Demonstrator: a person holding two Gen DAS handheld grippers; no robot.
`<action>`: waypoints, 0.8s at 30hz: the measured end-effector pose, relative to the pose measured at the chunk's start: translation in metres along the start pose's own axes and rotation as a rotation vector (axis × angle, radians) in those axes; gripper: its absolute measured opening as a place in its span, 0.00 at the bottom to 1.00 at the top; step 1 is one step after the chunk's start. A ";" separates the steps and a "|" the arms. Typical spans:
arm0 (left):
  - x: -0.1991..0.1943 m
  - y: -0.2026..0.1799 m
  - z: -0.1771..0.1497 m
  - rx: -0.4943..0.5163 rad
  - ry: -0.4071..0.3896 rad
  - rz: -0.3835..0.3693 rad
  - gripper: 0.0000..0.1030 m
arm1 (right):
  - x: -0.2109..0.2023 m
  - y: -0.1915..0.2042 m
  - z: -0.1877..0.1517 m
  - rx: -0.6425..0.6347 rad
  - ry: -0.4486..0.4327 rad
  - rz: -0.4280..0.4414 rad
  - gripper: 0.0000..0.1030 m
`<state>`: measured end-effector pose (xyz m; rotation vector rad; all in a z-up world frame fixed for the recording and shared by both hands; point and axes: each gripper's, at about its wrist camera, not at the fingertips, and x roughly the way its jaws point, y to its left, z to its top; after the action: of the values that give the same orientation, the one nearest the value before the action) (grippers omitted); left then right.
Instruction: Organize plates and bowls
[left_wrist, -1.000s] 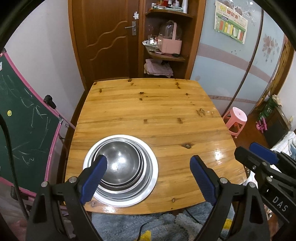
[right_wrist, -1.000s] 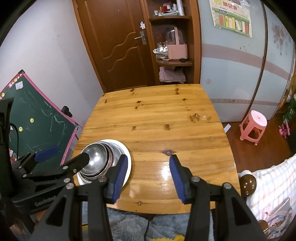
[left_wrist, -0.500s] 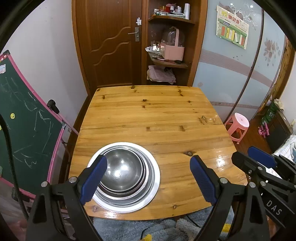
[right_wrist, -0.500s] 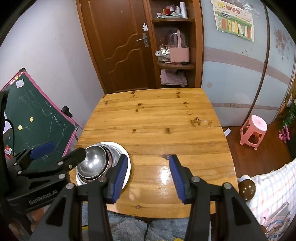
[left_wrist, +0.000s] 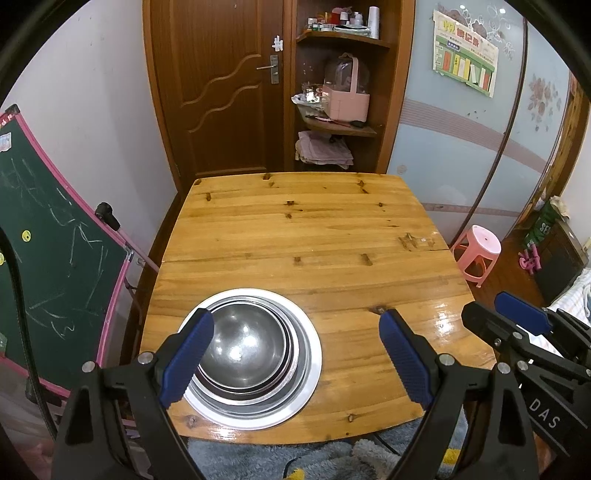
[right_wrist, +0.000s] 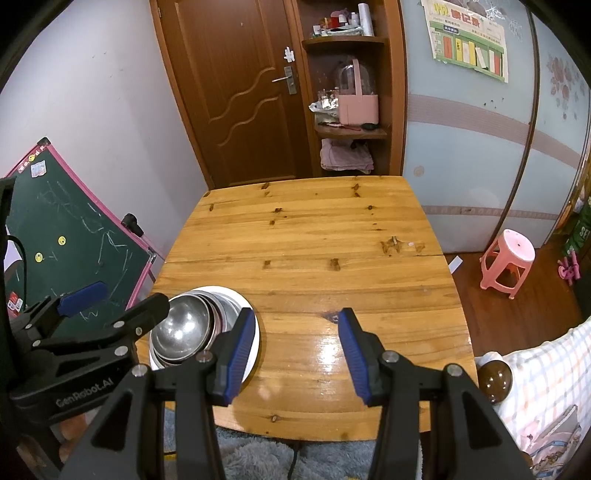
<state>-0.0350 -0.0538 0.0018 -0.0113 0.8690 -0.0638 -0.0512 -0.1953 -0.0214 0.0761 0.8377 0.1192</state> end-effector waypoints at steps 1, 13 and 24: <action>0.000 0.000 0.000 0.000 0.000 0.002 0.88 | 0.000 0.000 0.000 -0.001 -0.001 -0.002 0.46; 0.003 0.001 0.004 -0.003 0.005 0.006 0.88 | 0.006 0.000 0.002 -0.002 -0.003 0.004 0.46; 0.007 0.002 0.003 -0.001 0.010 0.007 0.88 | 0.010 -0.002 0.003 0.004 0.003 0.009 0.46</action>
<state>-0.0280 -0.0522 -0.0020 -0.0084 0.8792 -0.0567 -0.0423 -0.1960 -0.0275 0.0834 0.8408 0.1260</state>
